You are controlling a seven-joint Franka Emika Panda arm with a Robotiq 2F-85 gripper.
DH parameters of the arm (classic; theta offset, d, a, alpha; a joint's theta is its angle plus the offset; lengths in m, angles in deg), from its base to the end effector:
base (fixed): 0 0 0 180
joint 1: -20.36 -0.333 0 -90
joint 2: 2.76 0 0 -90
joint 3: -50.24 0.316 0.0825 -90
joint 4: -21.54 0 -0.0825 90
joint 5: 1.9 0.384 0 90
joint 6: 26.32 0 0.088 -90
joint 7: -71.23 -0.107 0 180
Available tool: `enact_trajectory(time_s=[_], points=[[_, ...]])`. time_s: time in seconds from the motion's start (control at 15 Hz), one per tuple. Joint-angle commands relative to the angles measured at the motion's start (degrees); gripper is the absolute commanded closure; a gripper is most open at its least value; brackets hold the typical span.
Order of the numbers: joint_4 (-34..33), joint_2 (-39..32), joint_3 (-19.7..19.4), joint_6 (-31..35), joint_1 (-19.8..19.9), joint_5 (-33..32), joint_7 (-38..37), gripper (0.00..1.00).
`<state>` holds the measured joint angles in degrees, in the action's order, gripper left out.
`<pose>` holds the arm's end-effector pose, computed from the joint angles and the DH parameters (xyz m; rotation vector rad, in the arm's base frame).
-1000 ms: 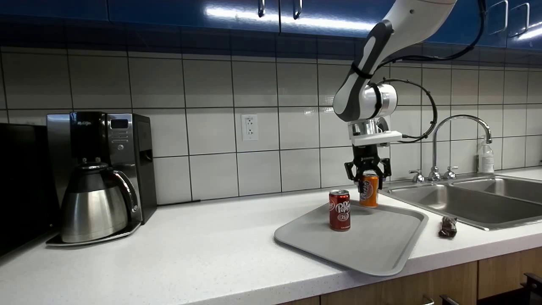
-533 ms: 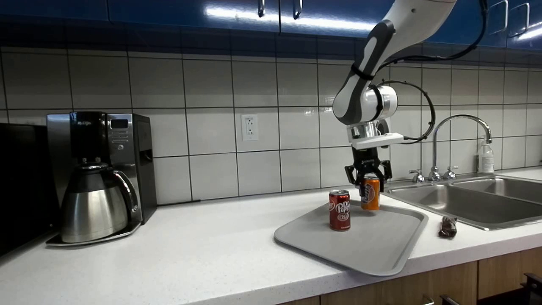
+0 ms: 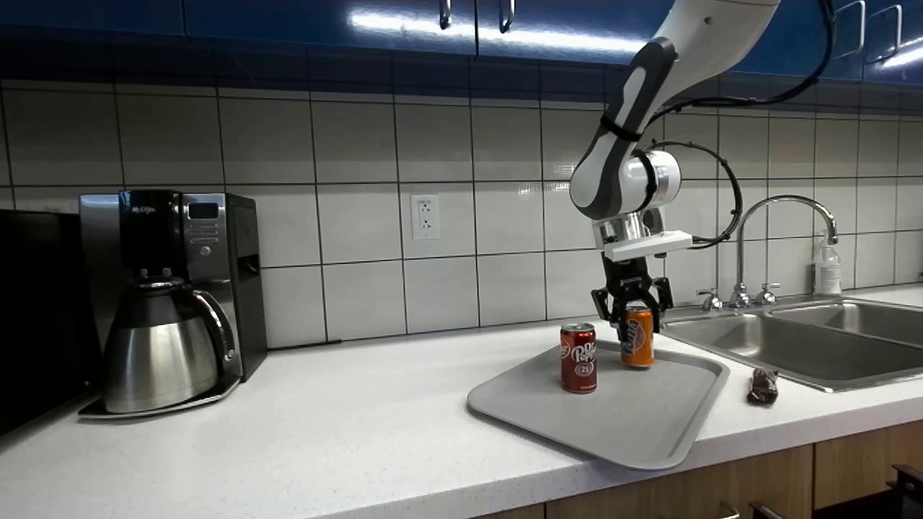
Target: Put both cans on the grey tray
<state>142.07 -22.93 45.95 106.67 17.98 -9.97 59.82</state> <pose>0.5662 -0.0213 0.2392 2.9967 -0.1899 -0.1864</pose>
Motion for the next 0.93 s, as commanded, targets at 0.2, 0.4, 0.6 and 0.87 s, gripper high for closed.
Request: enact_trajectory(time_s=[0.2, 0.4, 0.6, 0.87], points=[[2.64, 3.07, 0.07, 0.66, 0.00, -1.46, 0.29, 0.00], [2.79, 3.93, 0.06, 0.78, 0.08, -1.50, 0.24, 0.00], [2.85, 5.16, 0.12, 1.03, 0.25, -1.32, 0.37, 0.00], [3.52, 7.52, 0.38, 1.52, 0.44, -1.06, 0.94, 0.00]])
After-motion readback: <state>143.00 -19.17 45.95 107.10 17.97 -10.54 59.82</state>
